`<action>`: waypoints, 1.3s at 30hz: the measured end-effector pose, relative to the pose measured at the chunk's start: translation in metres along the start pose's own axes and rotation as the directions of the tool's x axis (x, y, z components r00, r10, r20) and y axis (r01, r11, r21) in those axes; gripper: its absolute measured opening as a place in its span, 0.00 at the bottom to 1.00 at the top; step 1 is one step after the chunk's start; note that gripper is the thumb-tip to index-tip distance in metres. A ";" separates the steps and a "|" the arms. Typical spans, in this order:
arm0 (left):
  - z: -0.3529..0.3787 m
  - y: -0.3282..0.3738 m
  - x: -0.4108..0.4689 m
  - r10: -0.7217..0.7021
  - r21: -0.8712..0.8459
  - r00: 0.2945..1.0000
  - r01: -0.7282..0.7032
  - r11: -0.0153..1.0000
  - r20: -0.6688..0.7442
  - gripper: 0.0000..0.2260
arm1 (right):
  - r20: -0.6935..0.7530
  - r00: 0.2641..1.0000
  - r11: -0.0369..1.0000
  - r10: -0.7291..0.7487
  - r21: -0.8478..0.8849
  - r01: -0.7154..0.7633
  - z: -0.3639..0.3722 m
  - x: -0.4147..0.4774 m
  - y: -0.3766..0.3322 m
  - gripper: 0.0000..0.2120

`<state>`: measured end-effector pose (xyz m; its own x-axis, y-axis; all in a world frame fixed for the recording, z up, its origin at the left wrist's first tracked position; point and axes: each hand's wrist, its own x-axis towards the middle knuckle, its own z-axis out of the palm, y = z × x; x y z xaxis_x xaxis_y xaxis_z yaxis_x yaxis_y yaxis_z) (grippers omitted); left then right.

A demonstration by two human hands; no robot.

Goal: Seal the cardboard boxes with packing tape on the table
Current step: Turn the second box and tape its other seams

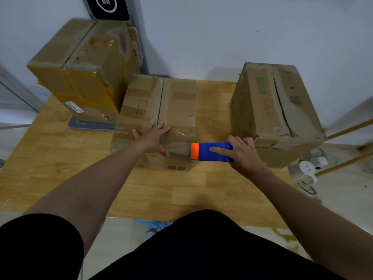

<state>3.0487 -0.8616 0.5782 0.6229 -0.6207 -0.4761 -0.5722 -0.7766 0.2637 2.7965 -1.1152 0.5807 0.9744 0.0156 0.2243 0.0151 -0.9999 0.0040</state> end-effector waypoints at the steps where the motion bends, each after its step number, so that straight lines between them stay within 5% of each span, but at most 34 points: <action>1: 0.000 0.002 0.000 -0.010 -0.002 1.000 0.010 1.000 0.002 0.55 | -0.002 1.000 1.000 0.003 0.007 -0.003 0.000 0.000 0.000 0.28; 21: 0.035 0.065 -0.001 -0.209 0.096 0.976 0.214 0.972 -0.058 0.67 | -0.012 0.999 0.998 0.043 0.053 -0.042 0.009 -0.010 -0.005 0.33; 29: 0.021 0.066 0.003 0.016 0.091 0.996 -0.009 0.996 -0.084 0.56 | -0.004 0.999 0.998 0.036 0.047 -0.036 0.011 -0.011 -0.003 0.33; 39: 0.016 0.071 0.009 0.011 0.123 0.998 -0.005 0.992 -0.054 0.57 | 0.006 1.000 0.998 0.010 0.055 -0.010 0.016 -0.015 0.002 0.36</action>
<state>3.0047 -0.9207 0.5796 0.6443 -0.6344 -0.4271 -0.6365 -0.7544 0.1604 2.7856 -1.1176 0.5613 0.9758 0.0056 0.2186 0.0175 -0.9985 -0.0521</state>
